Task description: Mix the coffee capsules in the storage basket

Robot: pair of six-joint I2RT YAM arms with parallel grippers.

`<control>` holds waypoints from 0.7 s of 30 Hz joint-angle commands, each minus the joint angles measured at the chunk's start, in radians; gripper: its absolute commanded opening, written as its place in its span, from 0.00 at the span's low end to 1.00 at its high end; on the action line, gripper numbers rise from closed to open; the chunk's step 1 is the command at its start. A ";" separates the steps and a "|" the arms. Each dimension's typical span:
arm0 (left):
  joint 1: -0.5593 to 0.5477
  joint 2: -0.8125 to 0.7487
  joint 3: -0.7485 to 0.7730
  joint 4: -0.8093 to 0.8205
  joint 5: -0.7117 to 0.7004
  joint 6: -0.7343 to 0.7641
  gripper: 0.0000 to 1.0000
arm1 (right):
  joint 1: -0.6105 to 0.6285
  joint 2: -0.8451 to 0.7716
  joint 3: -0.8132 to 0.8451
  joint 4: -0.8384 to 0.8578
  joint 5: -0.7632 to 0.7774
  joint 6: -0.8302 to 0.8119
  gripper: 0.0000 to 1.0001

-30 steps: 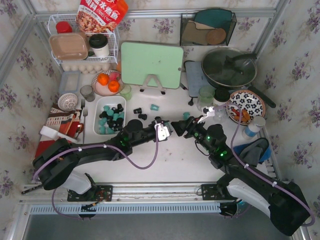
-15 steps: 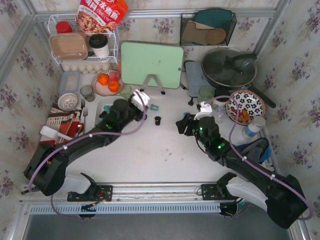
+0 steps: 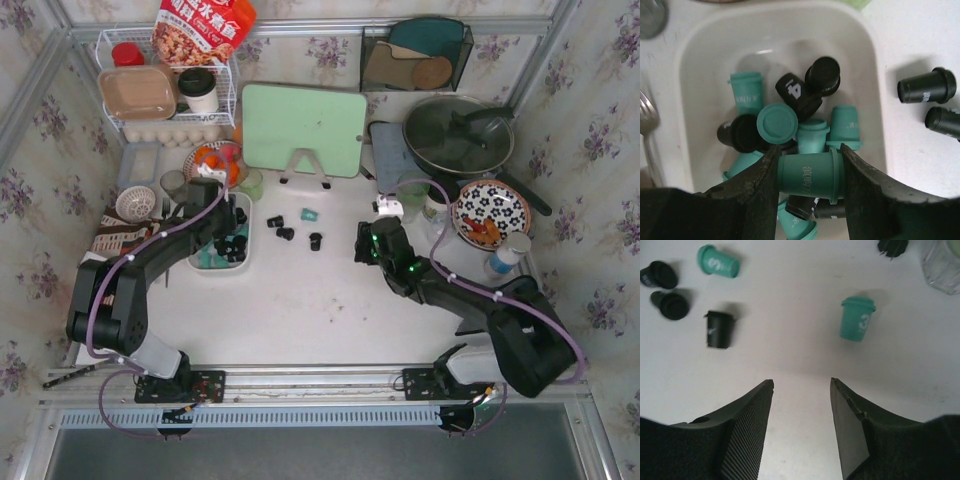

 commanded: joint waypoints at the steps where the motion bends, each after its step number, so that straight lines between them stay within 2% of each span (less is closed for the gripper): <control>1: 0.031 0.013 0.011 -0.043 0.046 -0.088 0.46 | -0.035 0.101 0.073 0.013 0.066 -0.012 0.55; 4: 0.032 0.006 0.008 -0.045 0.049 -0.091 0.72 | -0.104 0.178 0.123 -0.001 0.041 0.009 0.53; 6: 0.034 -0.001 0.001 -0.042 0.063 -0.091 0.79 | -0.122 0.220 0.144 -0.003 0.024 0.016 0.53; 8: 0.036 -0.007 0.010 -0.058 0.067 -0.109 0.94 | -0.141 0.258 0.164 -0.002 0.013 0.017 0.52; 9: 0.039 -0.008 0.021 -0.080 0.070 -0.116 0.97 | -0.149 0.278 0.171 -0.001 0.008 0.018 0.52; 11: 0.040 -0.016 0.023 -0.090 0.077 -0.113 1.00 | -0.163 0.307 0.181 0.009 -0.002 0.018 0.51; 13: 0.039 -0.045 -0.005 -0.062 0.084 -0.123 0.99 | -0.172 0.331 0.185 0.031 -0.015 0.014 0.51; 21: 0.021 -0.259 -0.109 0.055 0.126 -0.106 0.99 | -0.191 0.407 0.221 0.060 -0.002 -0.003 0.48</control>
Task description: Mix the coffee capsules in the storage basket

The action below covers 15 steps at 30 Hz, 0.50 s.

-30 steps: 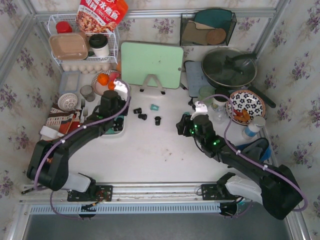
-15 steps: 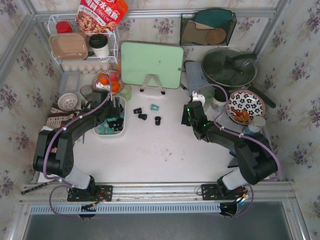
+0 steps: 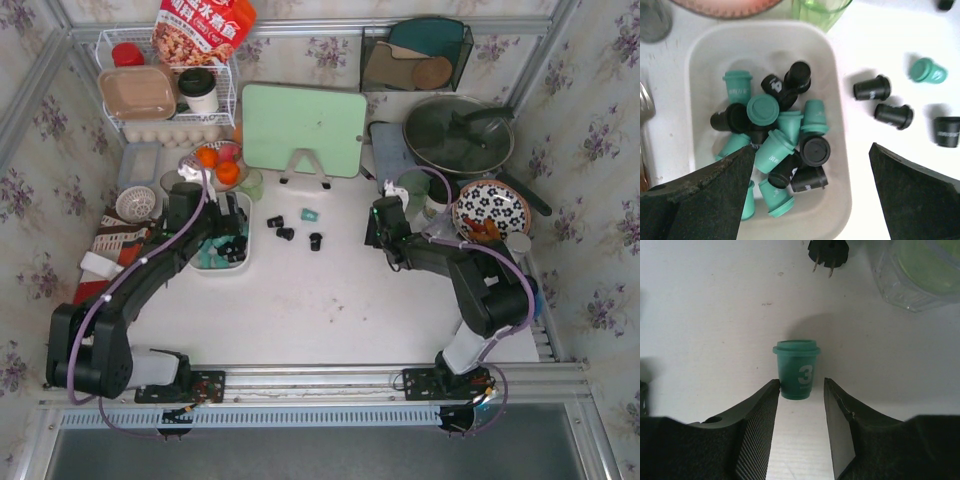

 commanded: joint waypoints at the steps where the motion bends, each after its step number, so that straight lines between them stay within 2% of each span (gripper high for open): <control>1: -0.020 -0.076 -0.032 0.101 0.030 0.017 0.99 | -0.006 0.036 0.028 0.049 0.006 -0.014 0.48; 7: -0.085 -0.130 -0.056 0.150 0.052 0.081 0.99 | -0.013 0.102 0.062 0.054 0.011 -0.020 0.47; 10: -0.108 -0.129 -0.059 0.169 0.076 0.110 0.99 | -0.013 0.108 0.060 0.065 0.016 -0.023 0.43; 15: -0.155 -0.124 -0.094 0.269 0.201 0.200 0.99 | -0.013 0.078 0.042 0.067 0.004 -0.032 0.29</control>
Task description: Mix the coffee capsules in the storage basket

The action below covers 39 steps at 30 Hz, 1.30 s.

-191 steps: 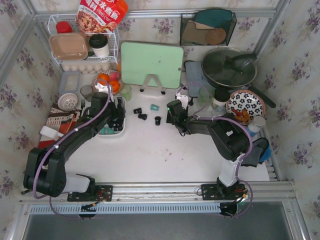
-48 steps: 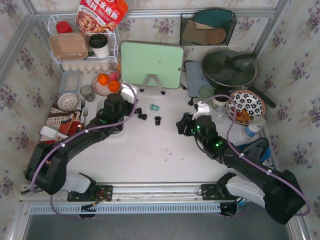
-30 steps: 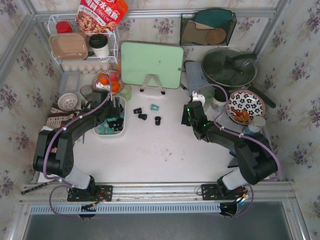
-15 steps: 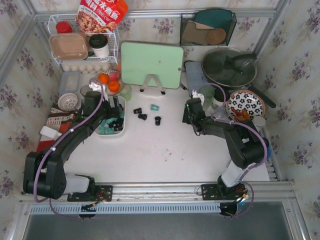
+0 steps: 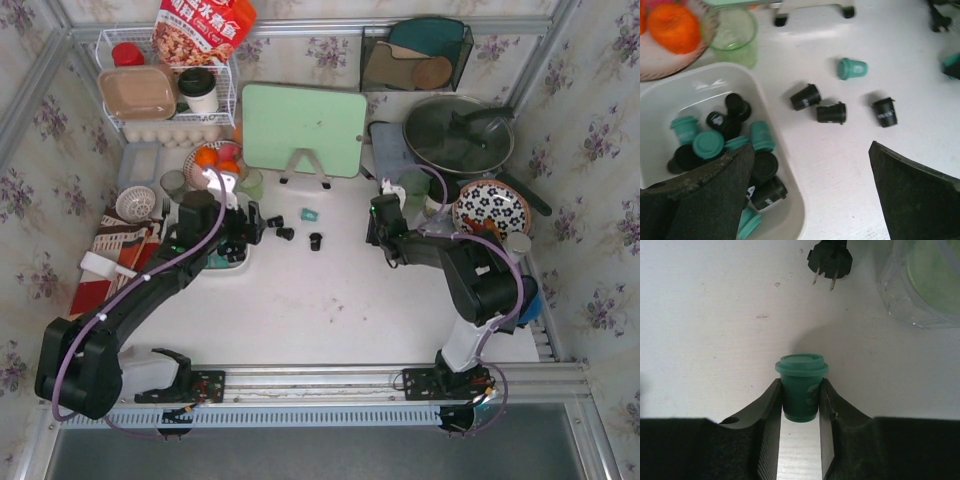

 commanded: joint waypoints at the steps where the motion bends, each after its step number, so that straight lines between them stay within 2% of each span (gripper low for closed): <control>1: -0.038 -0.001 -0.040 0.154 0.143 0.118 0.99 | 0.002 -0.039 -0.019 0.029 -0.004 -0.019 0.25; 8: -0.173 -0.004 -0.123 0.327 0.245 0.364 0.99 | 0.010 -0.205 -0.150 0.114 -0.157 -0.065 0.09; 11: -0.234 -0.006 -0.153 0.388 0.309 0.464 0.99 | 0.035 -0.316 -0.210 0.137 -0.225 -0.076 0.08; 16: -0.341 0.026 -0.181 0.452 0.319 0.649 0.99 | 0.121 -0.510 -0.300 0.173 -0.303 -0.095 0.08; 22: -0.452 0.069 -0.160 0.495 0.324 0.777 0.99 | 0.215 -0.691 -0.397 0.268 -0.401 0.016 0.09; 31: -0.543 0.118 -0.125 0.520 0.297 0.853 1.00 | 0.241 -0.811 -0.454 0.288 -0.464 0.100 0.09; 35: -0.567 0.136 -0.115 0.544 0.263 0.861 0.92 | 0.244 -0.817 -0.464 0.287 -0.476 0.120 0.10; 39: -0.584 0.147 -0.112 0.592 0.201 0.852 0.90 | 0.252 -0.811 -0.466 0.293 -0.482 0.131 0.10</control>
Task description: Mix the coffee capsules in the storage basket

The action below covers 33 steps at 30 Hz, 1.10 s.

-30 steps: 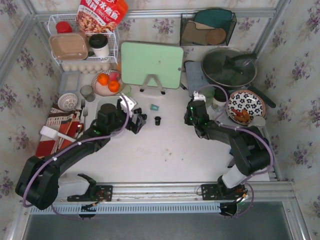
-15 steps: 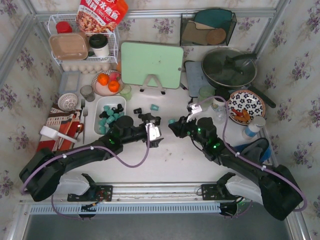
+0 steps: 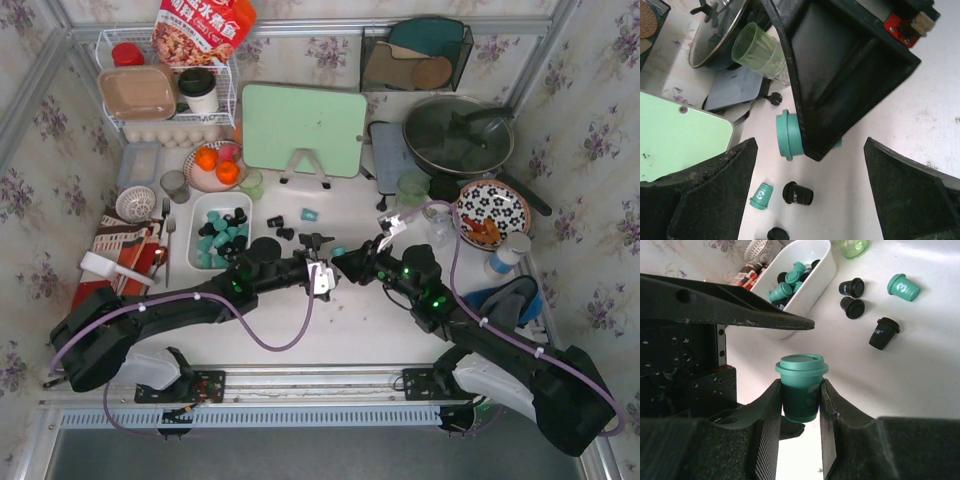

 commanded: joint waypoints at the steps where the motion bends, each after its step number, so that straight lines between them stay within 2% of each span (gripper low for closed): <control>1: -0.018 0.011 0.013 0.089 -0.059 0.017 0.88 | 0.011 0.004 0.001 0.041 -0.019 0.025 0.11; 6: -0.045 0.031 0.026 0.082 -0.087 0.035 0.80 | 0.015 0.007 0.003 0.054 -0.019 0.032 0.11; 11: -0.055 0.031 0.034 0.070 -0.111 0.041 0.54 | 0.015 0.013 0.005 0.059 -0.028 0.043 0.14; 13: -0.056 0.032 0.032 0.070 -0.120 0.040 0.44 | 0.015 0.011 0.005 0.057 -0.027 0.047 0.18; 16: -0.058 0.032 0.022 0.079 -0.130 0.032 0.35 | 0.015 0.008 0.009 0.040 -0.007 0.051 0.31; 21: -0.054 0.028 -0.015 0.109 -0.185 0.018 0.32 | 0.015 -0.003 0.047 -0.072 0.081 0.035 0.54; 23: -0.049 0.014 -0.039 0.113 -0.209 0.011 0.32 | 0.016 -0.014 0.069 -0.121 0.120 0.026 0.59; 29: 0.026 -0.055 -0.066 0.045 -0.294 -0.084 0.31 | 0.015 0.003 0.154 -0.250 0.237 0.009 0.59; 33: 0.142 -0.109 -0.061 -0.038 -0.450 -0.264 0.31 | 0.015 0.099 0.218 -0.304 0.332 0.002 0.55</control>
